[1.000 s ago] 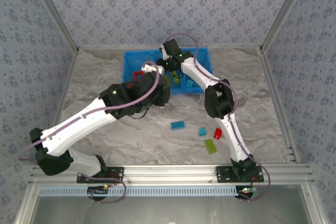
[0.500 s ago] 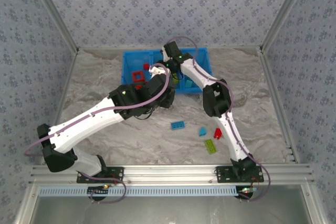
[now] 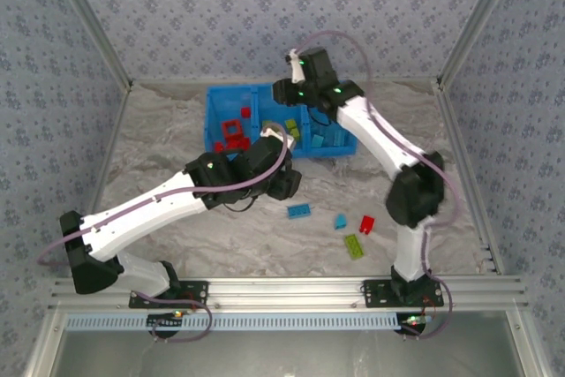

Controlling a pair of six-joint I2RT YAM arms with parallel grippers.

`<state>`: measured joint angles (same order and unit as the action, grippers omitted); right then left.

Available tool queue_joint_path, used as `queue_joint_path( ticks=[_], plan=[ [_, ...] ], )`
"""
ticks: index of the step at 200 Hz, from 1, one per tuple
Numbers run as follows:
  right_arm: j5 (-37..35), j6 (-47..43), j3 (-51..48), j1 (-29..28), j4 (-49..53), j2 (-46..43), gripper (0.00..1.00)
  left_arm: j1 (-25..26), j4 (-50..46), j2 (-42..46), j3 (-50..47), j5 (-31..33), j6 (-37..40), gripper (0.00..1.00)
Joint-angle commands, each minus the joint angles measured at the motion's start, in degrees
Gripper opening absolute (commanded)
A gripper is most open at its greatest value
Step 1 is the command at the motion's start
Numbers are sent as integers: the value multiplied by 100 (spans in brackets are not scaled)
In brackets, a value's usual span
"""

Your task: Sort the legos into containers by color

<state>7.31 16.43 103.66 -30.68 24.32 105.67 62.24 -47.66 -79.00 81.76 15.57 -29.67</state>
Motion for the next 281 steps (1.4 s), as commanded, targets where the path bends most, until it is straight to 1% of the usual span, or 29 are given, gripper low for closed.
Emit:
queue_joint_path(
  ticks=[1, 26, 48, 56, 75, 85, 112, 122, 132, 143, 155, 174, 178, 203, 224, 237, 245, 249, 259, 281],
  plan=[
    [-357, -64, -1193, -52, -337, -1222, 40, -194, 283, 300, -311, -817, 537, 64],
    [-542, 21, -2729, -262, -225, -2859, 40, -392, 480, 472, -675, -1110, 774, 64],
    [-905, 160, -3480, -635, 391, -4056, 41, -462, 619, 557, -916, -1246, 892, 64],
    [-1078, 241, -3901, -792, 670, -4444, 41, -467, 668, 565, -991, -1290, 886, 64],
    [-1614, 509, -4284, -1151, 1477, -5244, 41, -461, 846, 500, -1144, -1620, 757, 64],
    [-1899, 669, -4411, -1276, 1894, -5593, 41, -395, 1155, 430, -1222, -1772, 677, 64],
    [-2097, 1004, -4549, -1561, 2519, -6380, 41, -141, 1548, 1, -1262, -1913, 237, 64],
    [-1960, 1022, -4471, -1642, 2658, -6528, 43, -62, 1628, -276, -1166, -1971, -33, 63],
    [-1660, 939, -4330, -1669, 2752, -6595, 44, 81, 1679, -559, -1045, -1927, -283, 62],
    [-1333, 836, -4134, -1679, 2839, -6629, 46, 206, 1611, -904, -819, -1856, -738, 62],
    [-946, 651, -3913, -1688, 2893, -6672, 47, 276, 1487, -1294, -591, -1865, -1413, 62],
    [-597, 361, -3590, -1690, 3092, -6712, 49, 353, 1142, -1943, -177, -2005, -2503, 63],
    [-514, 292, -3358, -1698, 3127, -6717, 50, 385, 1090, -2051, -87, -2014, -2687, 63],
    [-130, -29, -2964, -1696, 3433, -6747, 52, 648, 932, -2668, 477, -2076, -3431, 65],
    [-105, -100, -2889, -1697, 3638, -6808, 53, 762, 973, -3073, 715, -2330, -3989, 67],
    [-133, -66, -2931, -1699, 3634, -6884, 53, 794, 1036, -3286, 870, -2489, -4116, 67],
    [-142, -45, -2960, -1697, 3616, -6925, 53, 813, 986, -3406, 1088, -2479, -3987, 67],
    [-150, -19, -2978, -1696, 3603, -6945, 53, 830, 922, -3481, 1259, -2402, -3874, 67],
    [-155, 24, -3014, -1694, 3560, -7009, 53, 872, 407, -3727, 1810, -2172, -3472, 67],
    [-200, 71, -3104, -1694, 3468, -7168, 53, 940, -486, -4457, 3270, -1692, -2532, 67]
  ],
)
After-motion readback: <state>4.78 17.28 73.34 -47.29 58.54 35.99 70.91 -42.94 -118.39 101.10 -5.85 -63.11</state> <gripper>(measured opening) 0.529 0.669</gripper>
